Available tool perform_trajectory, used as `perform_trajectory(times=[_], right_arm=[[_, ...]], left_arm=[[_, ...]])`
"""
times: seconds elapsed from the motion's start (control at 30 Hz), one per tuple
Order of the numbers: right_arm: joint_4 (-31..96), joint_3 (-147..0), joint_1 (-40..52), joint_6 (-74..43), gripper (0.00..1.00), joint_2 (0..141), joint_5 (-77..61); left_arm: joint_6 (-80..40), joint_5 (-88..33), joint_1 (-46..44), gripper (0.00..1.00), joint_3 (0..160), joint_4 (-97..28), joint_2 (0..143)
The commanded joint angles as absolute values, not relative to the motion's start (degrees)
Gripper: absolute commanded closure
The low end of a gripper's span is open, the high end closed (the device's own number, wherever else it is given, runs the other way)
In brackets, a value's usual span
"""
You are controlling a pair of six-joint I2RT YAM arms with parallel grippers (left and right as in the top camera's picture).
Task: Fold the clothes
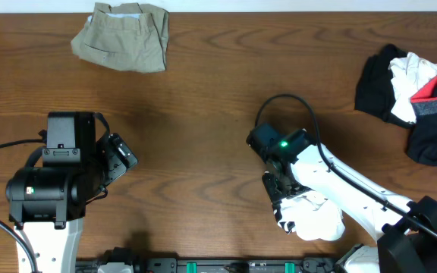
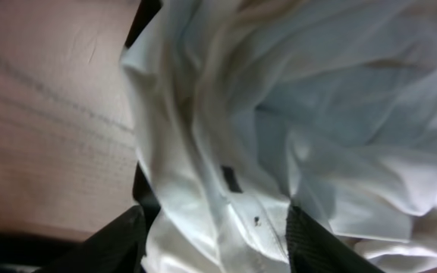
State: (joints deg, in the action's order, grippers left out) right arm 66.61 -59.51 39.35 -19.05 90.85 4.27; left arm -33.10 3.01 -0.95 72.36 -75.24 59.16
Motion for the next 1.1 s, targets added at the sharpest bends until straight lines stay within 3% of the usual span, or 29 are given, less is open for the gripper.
perform_trajectory(times=[0.0,0.27,0.67,0.87,0.97,1.07], right_arm=[[66.0,-59.8,39.7,-20.4,0.38,90.4,6.9],[68.1,-62.5,39.7,-19.6,0.36,90.5,9.3],[66.0,-61.3,39.7,-19.2,0.51,91.9,9.0],[64.7,-59.3,39.7,-19.2,0.48,91.9,8.5],[64.0,-58.2,39.7,-19.4,0.53,91.9,8.4],[63.5,-58.2,39.7,-20.4,0.65,91.9,8.4]], left_arm=[[-32.6,3.7,-0.7,0.02,72.2,-75.6,59.2],[-32.6,3.7,-0.7,0.02,72.2,-75.6,59.2],[-32.6,3.7,-0.7,0.02,72.2,-75.6,59.2],[-32.6,3.7,-0.7,0.02,72.2,-75.6,59.2],[-32.6,3.7,-0.7,0.02,72.2,-75.6,59.2],[-32.6,3.7,-0.7,0.02,72.2,-75.6,59.2]])
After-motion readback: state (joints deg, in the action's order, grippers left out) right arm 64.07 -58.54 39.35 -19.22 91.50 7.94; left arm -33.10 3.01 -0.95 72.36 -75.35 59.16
